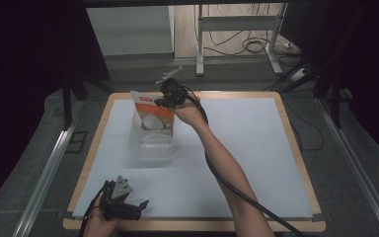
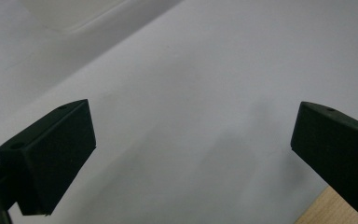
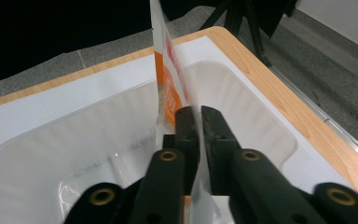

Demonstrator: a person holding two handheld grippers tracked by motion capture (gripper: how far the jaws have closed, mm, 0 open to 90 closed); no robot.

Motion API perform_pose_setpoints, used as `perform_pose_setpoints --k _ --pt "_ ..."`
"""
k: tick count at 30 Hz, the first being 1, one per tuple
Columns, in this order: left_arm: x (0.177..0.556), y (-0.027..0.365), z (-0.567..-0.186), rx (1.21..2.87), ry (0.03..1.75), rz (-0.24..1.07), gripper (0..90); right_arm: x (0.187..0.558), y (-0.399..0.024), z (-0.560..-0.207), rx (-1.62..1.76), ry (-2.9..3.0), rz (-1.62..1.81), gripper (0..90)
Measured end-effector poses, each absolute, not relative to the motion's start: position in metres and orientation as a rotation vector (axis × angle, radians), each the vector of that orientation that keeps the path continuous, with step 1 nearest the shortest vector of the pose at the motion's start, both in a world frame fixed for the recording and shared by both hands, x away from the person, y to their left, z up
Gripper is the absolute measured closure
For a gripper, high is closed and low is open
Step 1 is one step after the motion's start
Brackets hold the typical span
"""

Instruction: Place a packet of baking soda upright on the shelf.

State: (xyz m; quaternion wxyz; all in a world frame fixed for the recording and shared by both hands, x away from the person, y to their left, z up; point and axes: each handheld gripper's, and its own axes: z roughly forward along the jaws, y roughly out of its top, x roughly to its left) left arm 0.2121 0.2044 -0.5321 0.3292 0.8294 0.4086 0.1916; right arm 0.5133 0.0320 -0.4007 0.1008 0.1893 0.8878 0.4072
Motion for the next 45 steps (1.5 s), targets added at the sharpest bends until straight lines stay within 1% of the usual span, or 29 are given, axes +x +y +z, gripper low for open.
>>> perform_pose_setpoints --k 3,6,14,16,20,26,27,45 --pt "0.212 0.204 -0.532 2.169 1.071 0.501 0.0 0.512 0.032 -0.399 0.559 2.614 1.202 77.2" --pt "0.212 0.205 -0.532 2.167 1.074 0.501 0.0 0.51 0.032 -0.395 0.572 2.609 1.208 65.3" --pt "0.212 0.204 -0.532 2.173 1.071 0.502 0.0 0.503 0.023 -0.386 0.564 2.59 1.19 44.6" --pt "0.212 0.204 -0.532 2.171 1.073 0.501 0.0 0.501 0.022 -0.385 0.555 2.589 1.181 43.5" --pt "0.212 0.204 -0.532 2.17 1.074 0.5 0.0 0.497 0.021 -0.384 0.534 2.581 1.151 37.1" --pt "0.213 0.204 -0.532 2.169 1.077 0.498 0.0 0.494 0.015 -0.385 0.533 2.564 1.145 33.2" --pt "0.213 0.204 -0.532 2.168 1.077 0.498 0.0 0.494 0.013 -0.384 0.536 2.556 1.149 30.7" --pt "0.213 0.204 -0.532 2.167 1.08 0.499 0.0 0.482 -0.003 -0.377 0.515 2.526 1.15 21.1"
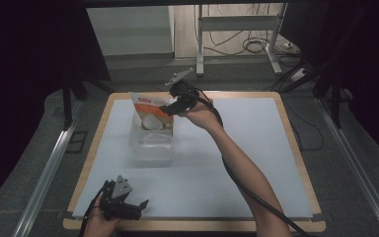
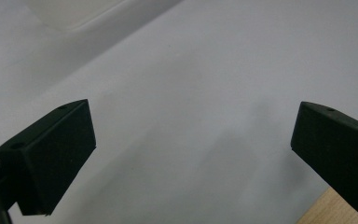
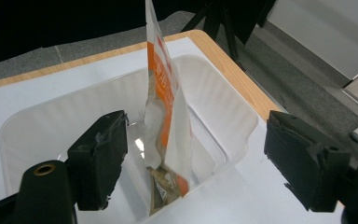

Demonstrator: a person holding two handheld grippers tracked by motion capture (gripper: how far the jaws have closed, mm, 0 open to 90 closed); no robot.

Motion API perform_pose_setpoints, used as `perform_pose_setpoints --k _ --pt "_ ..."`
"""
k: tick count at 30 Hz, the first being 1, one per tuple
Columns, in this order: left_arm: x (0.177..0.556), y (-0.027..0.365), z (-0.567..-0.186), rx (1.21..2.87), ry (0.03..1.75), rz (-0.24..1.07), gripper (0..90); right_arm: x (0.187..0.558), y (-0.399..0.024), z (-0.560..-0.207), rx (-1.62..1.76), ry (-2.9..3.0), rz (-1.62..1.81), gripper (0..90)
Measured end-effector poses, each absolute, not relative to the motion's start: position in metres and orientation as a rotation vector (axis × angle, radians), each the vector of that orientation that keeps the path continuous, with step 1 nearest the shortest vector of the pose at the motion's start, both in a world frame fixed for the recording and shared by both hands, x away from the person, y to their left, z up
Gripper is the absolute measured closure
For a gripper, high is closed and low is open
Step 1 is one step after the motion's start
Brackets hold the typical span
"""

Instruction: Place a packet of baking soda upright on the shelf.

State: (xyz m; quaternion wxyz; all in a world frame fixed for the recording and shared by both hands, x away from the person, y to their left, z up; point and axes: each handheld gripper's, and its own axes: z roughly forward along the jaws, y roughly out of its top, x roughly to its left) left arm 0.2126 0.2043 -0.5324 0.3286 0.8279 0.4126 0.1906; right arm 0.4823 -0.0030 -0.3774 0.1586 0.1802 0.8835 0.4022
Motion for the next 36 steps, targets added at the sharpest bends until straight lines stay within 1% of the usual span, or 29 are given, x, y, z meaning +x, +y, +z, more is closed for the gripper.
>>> perform_pose_setpoints --k 13,24,36 --pt "0.213 0.204 -0.532 2.171 1.081 0.502 0.0 0.473 -0.022 -0.376 0.537 2.513 1.151 17.3" --pt "0.213 0.204 -0.532 2.164 1.084 0.5 0.0 0.467 -0.038 -0.387 0.57 2.519 1.163 13.6" --pt "0.213 0.21 -0.532 2.119 1.096 0.46 0.0 0.461 -0.05 -0.398 0.609 2.532 1.17 10.6"
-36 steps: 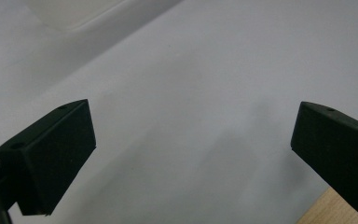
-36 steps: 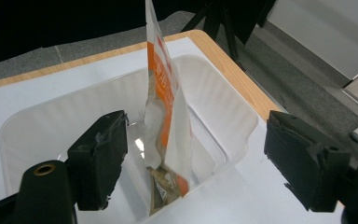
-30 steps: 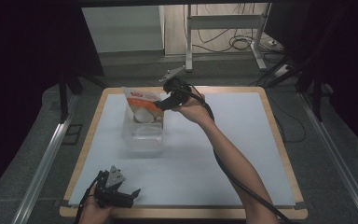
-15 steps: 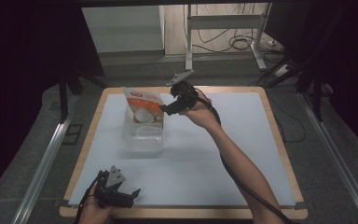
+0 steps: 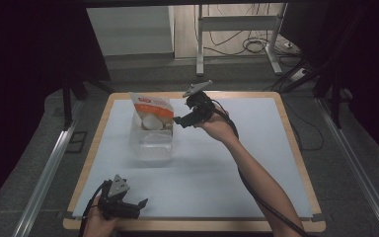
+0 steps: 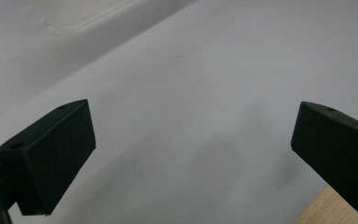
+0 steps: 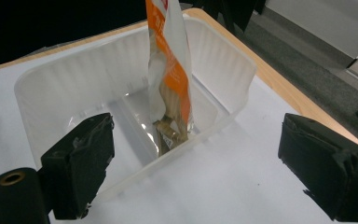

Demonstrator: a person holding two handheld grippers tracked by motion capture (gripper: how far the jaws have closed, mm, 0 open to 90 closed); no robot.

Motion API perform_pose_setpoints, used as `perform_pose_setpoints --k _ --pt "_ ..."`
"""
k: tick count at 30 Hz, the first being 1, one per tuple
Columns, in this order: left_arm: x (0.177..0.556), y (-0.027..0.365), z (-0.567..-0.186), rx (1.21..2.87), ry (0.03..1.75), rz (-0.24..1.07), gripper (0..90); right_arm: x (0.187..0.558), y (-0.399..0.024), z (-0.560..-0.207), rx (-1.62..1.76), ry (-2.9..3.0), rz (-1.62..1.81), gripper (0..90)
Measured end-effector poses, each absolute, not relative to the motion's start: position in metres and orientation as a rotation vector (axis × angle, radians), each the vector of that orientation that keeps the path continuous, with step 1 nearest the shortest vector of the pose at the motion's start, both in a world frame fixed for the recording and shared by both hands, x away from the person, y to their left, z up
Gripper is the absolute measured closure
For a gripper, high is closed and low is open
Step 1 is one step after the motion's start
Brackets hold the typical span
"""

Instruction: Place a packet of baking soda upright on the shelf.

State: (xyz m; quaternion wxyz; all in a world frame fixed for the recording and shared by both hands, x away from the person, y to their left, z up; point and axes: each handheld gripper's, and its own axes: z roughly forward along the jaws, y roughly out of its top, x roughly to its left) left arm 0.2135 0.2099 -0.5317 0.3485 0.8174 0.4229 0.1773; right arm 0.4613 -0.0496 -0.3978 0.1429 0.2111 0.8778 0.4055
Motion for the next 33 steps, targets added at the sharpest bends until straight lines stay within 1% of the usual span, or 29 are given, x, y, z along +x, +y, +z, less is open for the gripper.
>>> perform_pose_setpoints --k 15,33 --pt "0.214 0.209 -0.532 2.129 1.098 0.465 0.0 0.451 -0.067 -0.409 0.629 2.551 1.158 2.4" --pt "0.214 0.208 -0.532 2.134 1.099 0.469 0.0 0.431 -0.093 -0.413 0.625 2.522 1.196 1.5"
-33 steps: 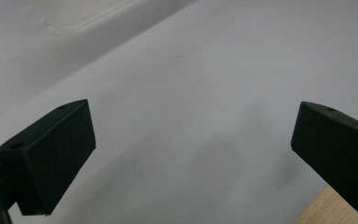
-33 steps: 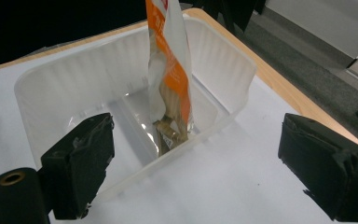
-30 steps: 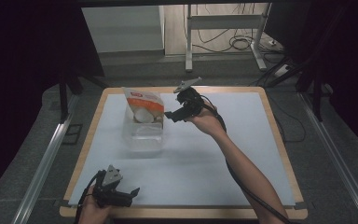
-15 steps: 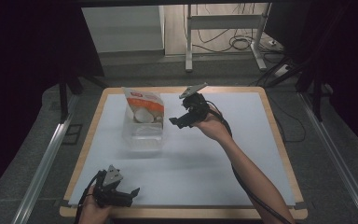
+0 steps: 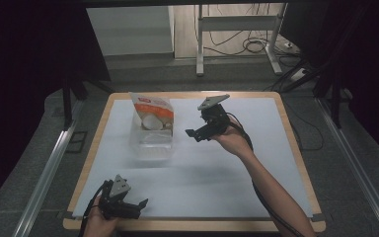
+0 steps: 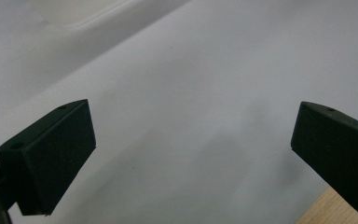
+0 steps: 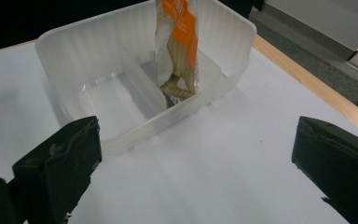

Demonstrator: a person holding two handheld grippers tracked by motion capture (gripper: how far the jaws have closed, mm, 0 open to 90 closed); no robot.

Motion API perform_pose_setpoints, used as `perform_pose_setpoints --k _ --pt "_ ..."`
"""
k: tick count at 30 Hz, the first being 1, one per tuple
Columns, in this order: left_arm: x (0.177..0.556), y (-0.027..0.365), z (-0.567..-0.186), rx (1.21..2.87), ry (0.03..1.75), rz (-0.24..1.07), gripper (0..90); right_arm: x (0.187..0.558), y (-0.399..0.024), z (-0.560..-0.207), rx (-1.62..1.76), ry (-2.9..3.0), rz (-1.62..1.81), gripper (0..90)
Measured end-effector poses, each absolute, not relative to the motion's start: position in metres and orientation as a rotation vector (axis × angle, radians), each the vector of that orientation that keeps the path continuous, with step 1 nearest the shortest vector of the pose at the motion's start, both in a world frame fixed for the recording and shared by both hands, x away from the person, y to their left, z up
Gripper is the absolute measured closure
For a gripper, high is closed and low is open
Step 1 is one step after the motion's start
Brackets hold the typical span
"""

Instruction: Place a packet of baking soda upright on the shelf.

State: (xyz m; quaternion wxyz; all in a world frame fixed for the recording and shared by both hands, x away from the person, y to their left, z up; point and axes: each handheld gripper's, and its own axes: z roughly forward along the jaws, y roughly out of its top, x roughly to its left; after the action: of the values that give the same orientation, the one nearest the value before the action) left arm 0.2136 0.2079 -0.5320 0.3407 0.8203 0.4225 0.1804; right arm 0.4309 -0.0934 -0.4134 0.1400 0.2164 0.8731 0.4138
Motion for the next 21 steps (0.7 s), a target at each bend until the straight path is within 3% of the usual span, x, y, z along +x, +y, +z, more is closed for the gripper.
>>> perform_pose_setpoints --k 21 --pt "0.214 0.207 -0.532 2.14 1.1 0.473 0.0 0.402 -0.124 -0.433 0.639 2.484 1.211 0.4"
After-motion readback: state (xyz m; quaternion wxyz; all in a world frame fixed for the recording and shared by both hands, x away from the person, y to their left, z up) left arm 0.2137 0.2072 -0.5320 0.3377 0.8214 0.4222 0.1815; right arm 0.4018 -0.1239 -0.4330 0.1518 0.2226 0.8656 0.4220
